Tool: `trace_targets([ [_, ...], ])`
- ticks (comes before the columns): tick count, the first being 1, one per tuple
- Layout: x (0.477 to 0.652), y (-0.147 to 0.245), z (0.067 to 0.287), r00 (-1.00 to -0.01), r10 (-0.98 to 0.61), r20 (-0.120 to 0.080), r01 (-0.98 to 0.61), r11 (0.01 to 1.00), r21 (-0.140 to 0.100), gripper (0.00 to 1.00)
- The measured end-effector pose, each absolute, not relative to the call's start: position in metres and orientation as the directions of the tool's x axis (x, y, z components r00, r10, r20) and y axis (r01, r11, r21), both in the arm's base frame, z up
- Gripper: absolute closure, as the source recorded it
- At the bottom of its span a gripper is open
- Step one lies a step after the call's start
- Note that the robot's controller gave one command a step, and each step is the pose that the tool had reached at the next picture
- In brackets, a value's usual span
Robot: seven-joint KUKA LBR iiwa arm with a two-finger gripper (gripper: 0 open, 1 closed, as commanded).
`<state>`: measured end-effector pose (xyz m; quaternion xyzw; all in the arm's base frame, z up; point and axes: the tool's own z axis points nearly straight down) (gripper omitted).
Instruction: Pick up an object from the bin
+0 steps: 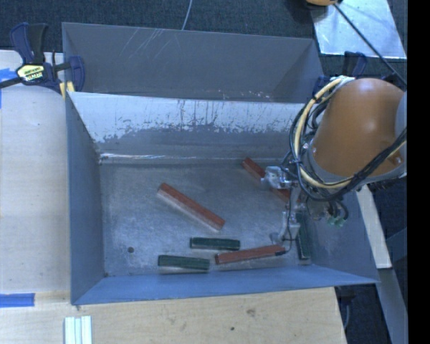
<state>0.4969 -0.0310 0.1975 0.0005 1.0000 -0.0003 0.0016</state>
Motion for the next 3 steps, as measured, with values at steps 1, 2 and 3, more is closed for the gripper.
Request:
trace_targets([
  [1,0.493,-0.037,0.155,-0.997,-0.079,-0.008,-0.079,0.997,-0.001,0.0],
  [2,0.491,-0.029,0.095,-0.98,-0.201,-0.002,-0.201,0.98,-0.001,0.0],
  [3,0.494,0.013,0.073,-0.998,-0.059,0.003,-0.059,0.998,0.002,1.0],
])
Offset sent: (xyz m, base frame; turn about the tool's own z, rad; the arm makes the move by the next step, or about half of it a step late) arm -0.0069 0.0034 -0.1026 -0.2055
